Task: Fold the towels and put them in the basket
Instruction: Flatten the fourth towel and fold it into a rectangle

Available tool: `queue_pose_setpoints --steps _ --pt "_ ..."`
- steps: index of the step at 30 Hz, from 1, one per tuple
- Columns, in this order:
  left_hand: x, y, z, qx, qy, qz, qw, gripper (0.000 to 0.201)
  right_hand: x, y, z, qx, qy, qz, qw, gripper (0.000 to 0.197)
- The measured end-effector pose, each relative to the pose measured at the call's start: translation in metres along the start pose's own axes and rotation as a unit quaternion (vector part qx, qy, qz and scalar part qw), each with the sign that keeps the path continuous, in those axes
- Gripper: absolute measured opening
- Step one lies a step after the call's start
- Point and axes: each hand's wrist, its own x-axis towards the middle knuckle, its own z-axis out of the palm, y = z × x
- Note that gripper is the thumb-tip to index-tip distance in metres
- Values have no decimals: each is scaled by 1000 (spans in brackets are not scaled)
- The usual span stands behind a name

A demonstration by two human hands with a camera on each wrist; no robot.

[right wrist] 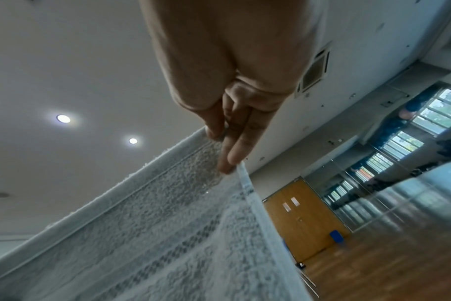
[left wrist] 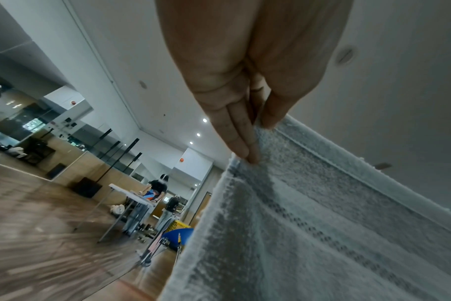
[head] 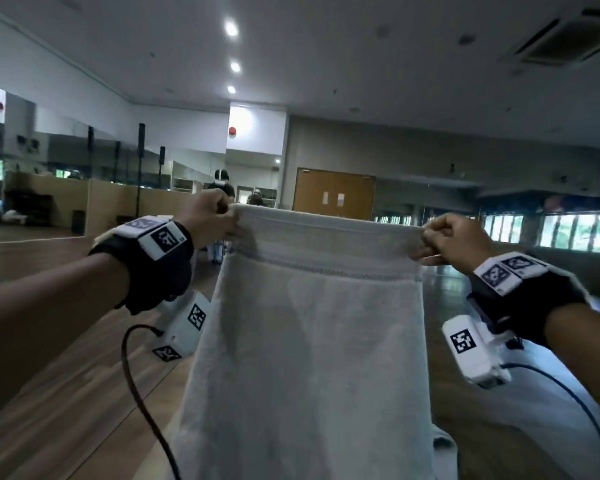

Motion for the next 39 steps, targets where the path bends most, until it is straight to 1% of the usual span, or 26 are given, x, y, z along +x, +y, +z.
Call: queue_pose_setpoints --steps 2,4,8,9,11,12,14,16,18,20,21,22,23,24,25,28,30,31,34,36,37,39 --pt "3 -25 12 31 22 5 999 20 2 21 16 2 2 -7 1000 9" --pt "4 -48 21 80 42 12 996 18 3 38 32 10 6 -13 1000 9" --pt "-2 -96 42 112 73 28 991 14 -6 77 63 46 15 -8 999 12" --pt "-8 -109 48 128 72 33 989 13 -14 91 73 57 22 -4 998 12" --pt "-32 -141 62 150 52 38 987 9 -39 126 97 38 27 13 999 12" --pt "-51 -159 69 151 29 33 988 8 -58 147 110 18 19 28 999 12" --pt "-97 -200 83 165 -43 11 985 8 -103 191 134 -9 -17 79 997 15" --pt "-148 -239 91 202 -131 -16 970 7 -154 229 150 -53 -71 110 990 12" --pt "-194 -272 96 213 -241 -49 946 8 -203 257 156 -121 -132 112 977 11" --pt "-231 -295 99 254 -335 -64 905 10 -246 276 156 -169 -207 104 958 16" --pt "-245 -304 101 270 -371 -62 886 10 -265 283 154 -185 -246 96 947 19" --pt "-258 -310 102 275 -396 -51 875 11 -281 288 151 -198 -285 88 934 21" --pt "-267 -315 103 277 -406 -36 870 11 -294 292 148 -215 -318 79 920 21" --pt "-272 -318 103 280 -403 -22 871 11 -304 295 145 -234 -336 66 910 19" --pt "-274 -320 102 285 -398 -12 872 11 -310 297 142 -253 -336 49 906 18" --pt "-270 -325 102 295 -383 4 875 13 -316 302 140 -273 -300 4 914 21" --pt "-264 -329 108 303 -359 9 883 16 -308 306 146 -274 -287 -4 918 20" --pt "-259 -332 113 314 -352 9 882 17 -301 309 152 -277 -287 -2 917 19" --pt "-236 -341 132 370 -351 -14 860 23 -273 318 174 -322 -284 -7 903 12" --pt "-220 -347 144 398 -350 -42 847 25 -252 322 187 -352 -275 11 895 11" --pt "-214 -350 148 407 -347 -55 843 25 -244 324 193 -364 -283 25 887 12" --pt "-205 -353 153 403 -341 -78 845 22 -232 327 197 -388 -309 41 867 16"
